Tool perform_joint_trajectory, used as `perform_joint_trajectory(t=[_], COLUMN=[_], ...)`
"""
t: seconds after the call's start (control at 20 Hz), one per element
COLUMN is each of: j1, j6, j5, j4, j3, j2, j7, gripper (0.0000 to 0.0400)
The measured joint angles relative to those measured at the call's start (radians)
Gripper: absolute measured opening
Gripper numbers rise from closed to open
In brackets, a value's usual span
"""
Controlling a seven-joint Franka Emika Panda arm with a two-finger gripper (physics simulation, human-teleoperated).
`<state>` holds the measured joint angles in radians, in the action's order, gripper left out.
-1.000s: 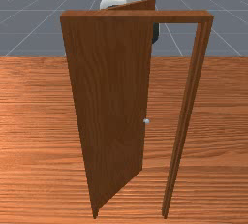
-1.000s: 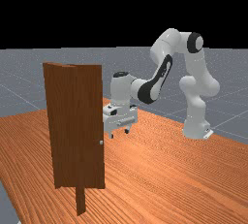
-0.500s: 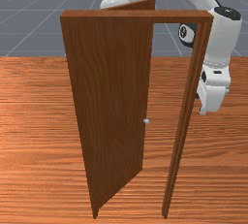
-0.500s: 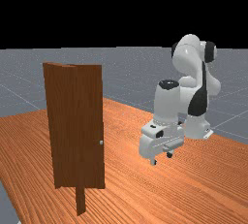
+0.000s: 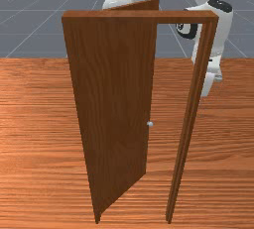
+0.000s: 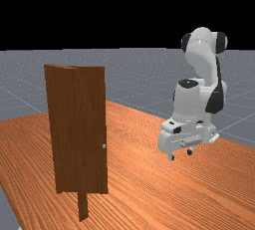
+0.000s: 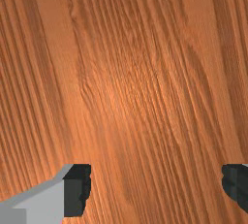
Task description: Close the door
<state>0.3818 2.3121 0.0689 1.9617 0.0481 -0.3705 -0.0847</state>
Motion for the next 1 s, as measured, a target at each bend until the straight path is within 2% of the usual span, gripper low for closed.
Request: perform_joint_trajectory(t=[0.05,0.2,0.3,0.4,0.45,0.55,0.7,0.75,1.0], j1=[0.013,-0.005,-0.005,0.040,-0.028,-0.050,-0.044,-0.041,-0.042], j6=[-0.030,0.000,0.009,-0.102,-0.027,-0.072,-0.128,-0.176,-0.145], j5=[0.060,0.012,0.017,0.113,0.044,0.054,0.040,0.022,0.032], j4=[-0.006,0.008,0.007,-0.101,-0.097,-0.228,-0.356,-0.397,-0.380], j3=[-0.002,0.016,0.015,-0.025,0.031,0.042,0.017,0.011,0.009], j2=[0.000,0.001,-0.001,-0.062,-0.066,-0.147,-0.223,-0.244,-0.239], j7=[-0.044,-0.086,-0.094,-0.018,-0.252,-0.356,-0.262,-0.216,-0.224], gripper=[0.0400,0.0400,0.0400,0.0400,0.0400,0.0400,0.0400,0.0400,0.0400])
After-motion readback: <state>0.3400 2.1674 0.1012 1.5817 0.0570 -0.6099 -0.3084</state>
